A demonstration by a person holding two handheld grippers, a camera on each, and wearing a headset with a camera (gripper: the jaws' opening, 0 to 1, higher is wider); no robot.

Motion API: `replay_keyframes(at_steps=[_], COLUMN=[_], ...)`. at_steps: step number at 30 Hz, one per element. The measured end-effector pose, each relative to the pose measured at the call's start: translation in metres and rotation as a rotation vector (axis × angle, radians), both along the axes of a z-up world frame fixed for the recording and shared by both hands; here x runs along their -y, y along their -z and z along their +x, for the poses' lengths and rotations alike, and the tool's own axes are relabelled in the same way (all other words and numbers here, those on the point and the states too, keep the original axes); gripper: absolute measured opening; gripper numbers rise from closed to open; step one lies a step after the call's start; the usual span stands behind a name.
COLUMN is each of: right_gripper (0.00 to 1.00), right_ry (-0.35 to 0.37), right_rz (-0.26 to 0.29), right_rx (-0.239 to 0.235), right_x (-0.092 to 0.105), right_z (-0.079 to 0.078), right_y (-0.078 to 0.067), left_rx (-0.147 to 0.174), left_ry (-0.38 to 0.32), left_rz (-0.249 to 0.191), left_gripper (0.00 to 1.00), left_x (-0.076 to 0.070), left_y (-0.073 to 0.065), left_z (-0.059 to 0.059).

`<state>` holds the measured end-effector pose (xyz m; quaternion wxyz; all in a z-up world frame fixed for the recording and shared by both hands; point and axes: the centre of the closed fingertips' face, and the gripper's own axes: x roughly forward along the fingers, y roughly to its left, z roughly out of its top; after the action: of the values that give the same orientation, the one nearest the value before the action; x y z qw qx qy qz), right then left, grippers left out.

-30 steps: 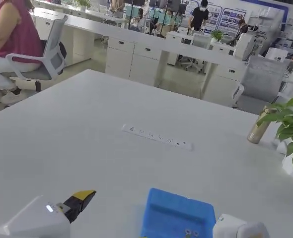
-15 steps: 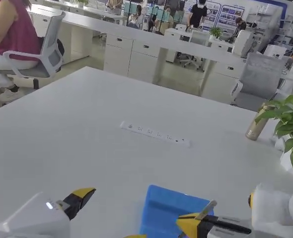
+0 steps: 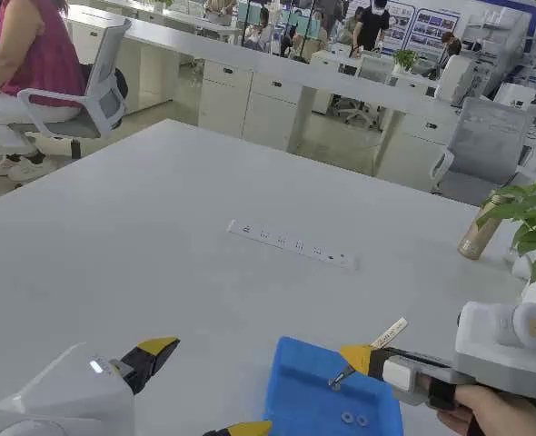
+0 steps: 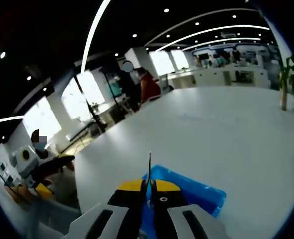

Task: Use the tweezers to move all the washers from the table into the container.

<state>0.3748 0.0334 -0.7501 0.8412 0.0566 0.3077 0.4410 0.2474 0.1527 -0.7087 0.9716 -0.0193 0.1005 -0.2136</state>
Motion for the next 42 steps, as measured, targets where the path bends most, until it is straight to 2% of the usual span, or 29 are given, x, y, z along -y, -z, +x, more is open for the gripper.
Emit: replay_keyframes(at_steps=[3,11,21,27,31,42], right_gripper=[0.03,0.03,0.03,0.03,0.03,0.03], right_ry=[0.028,0.069,0.072,0.055,0.055,0.059], right_rz=[-0.003,-0.027,-0.073,-0.112,-0.132,-0.144], right_rx=[-0.037,-0.084,-0.116,-0.124,-0.117,-0.108], right_x=[0.003,0.006,0.006,0.004,0.004,0.007], right_z=[0.009,0.021,0.021,0.016,0.014,0.014], right_y=[0.011,0.033,0.051,0.063,0.066,0.066], left_rx=[-0.002,-0.003,-0.005,-0.007,-0.009,-0.009], left_ry=[-0.004,-0.003,0.0,-0.001,-0.002,0.002], left_rz=[-0.001,0.001,0.004,0.008,0.009,0.011], left_gripper=[0.74,0.74,0.73,0.73,0.72,0.72], left_x=[-0.001,-0.001,0.0,0.0,-0.001,0.0], left_y=[0.0,0.0,0.001,0.001,0.002,0.002], left_z=[0.0,0.0,0.0,0.0,0.0,0.0])
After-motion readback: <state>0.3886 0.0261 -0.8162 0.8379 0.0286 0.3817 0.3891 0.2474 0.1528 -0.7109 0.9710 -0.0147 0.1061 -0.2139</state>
